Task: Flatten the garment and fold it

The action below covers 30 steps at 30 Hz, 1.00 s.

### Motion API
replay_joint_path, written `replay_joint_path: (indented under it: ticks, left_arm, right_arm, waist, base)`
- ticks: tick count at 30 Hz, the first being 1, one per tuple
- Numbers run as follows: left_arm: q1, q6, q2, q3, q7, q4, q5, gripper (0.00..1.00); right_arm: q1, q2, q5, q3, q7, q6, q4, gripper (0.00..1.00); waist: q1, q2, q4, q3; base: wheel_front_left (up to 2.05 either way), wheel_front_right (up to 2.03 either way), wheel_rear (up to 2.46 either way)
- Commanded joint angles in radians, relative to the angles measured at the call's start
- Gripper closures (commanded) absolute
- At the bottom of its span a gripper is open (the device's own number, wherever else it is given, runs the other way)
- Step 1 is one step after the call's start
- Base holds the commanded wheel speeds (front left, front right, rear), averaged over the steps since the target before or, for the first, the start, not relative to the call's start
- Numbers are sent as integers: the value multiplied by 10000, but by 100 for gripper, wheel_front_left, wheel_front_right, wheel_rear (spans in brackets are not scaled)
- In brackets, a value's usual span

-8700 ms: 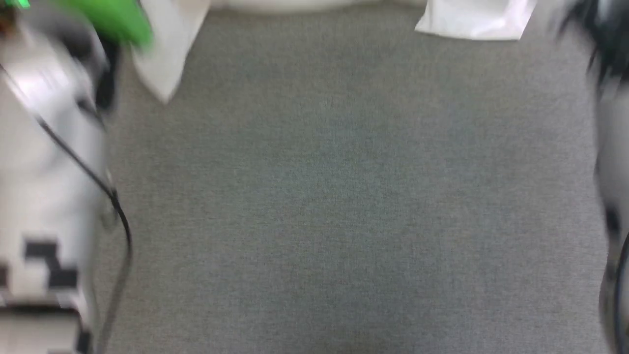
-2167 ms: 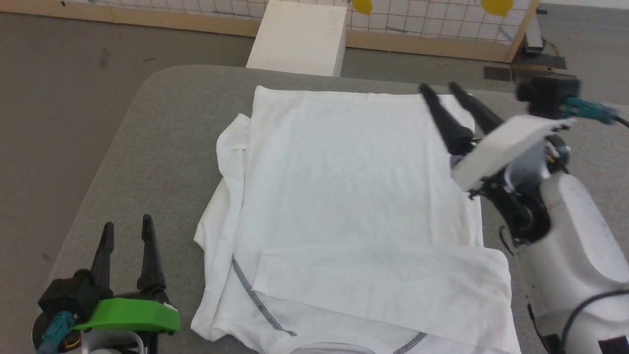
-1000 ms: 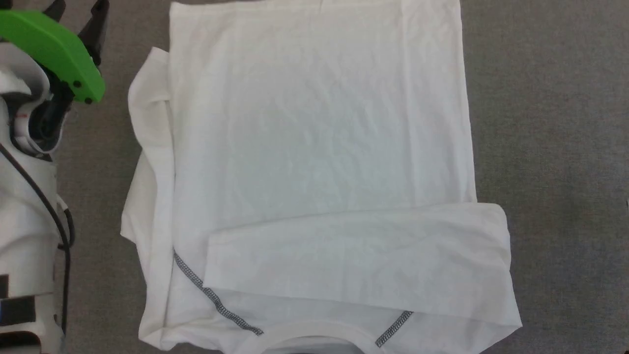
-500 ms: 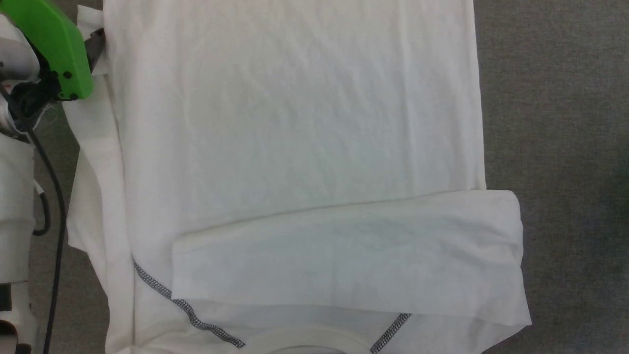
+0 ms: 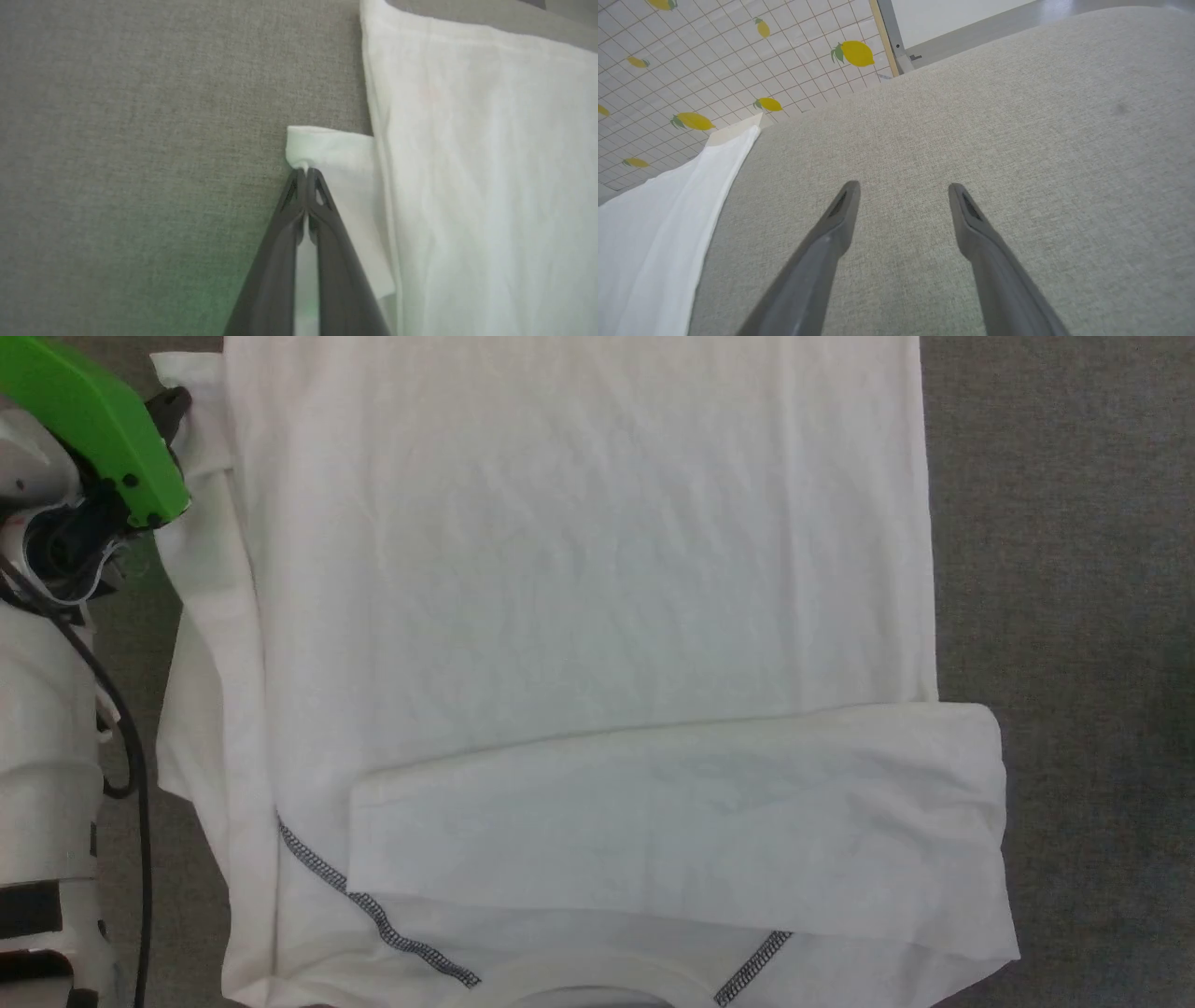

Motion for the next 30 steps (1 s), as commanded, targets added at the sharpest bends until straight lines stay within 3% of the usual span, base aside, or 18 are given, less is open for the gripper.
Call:
replay_joint_path:
  ticks: [1, 5, 12, 25, 30]
  left_arm:
    - [309, 217, -21, 250, -295, 177, -153, 100]
    - [600, 748, -68, 1313, -1481, 348, -601, 100]
    - [1483, 924, 617, 2727, -3154, 978, -923, 100]
    - [3344, 972, 1126, 4049, -4309, 976, -1324, 100]
    - [3887, 432, 1032, 3906, -4327, 56, -1442, 100]
  right_arm:
    - [-44, 5, -82, 38, 19, -13, 3, 0]
    - [3, 5, -90, 166, 11, -13, 189, 0]
    - [211, 5, -119, 182, -28, -13, 573, 0]
    - [738, 5, 122, 279, -237, -13, 1264, 0]
    - [932, 5, 216, 373, -353, -13, 1558, 0]
  waist:
    - [-1, 0, 170, -320]
    - [-1, 0, 308, -878]
    - [-1, 0, 707, -1997]
    - [-1, 0, 1227, -3511]
    - [-1, 0, 1269, -3967]
  base:
    - [0, 0, 0]
    - [0, 0, 0]
    - [0, 0, 0]
    - [0, 0, 0]
    - [0, 0, 0]
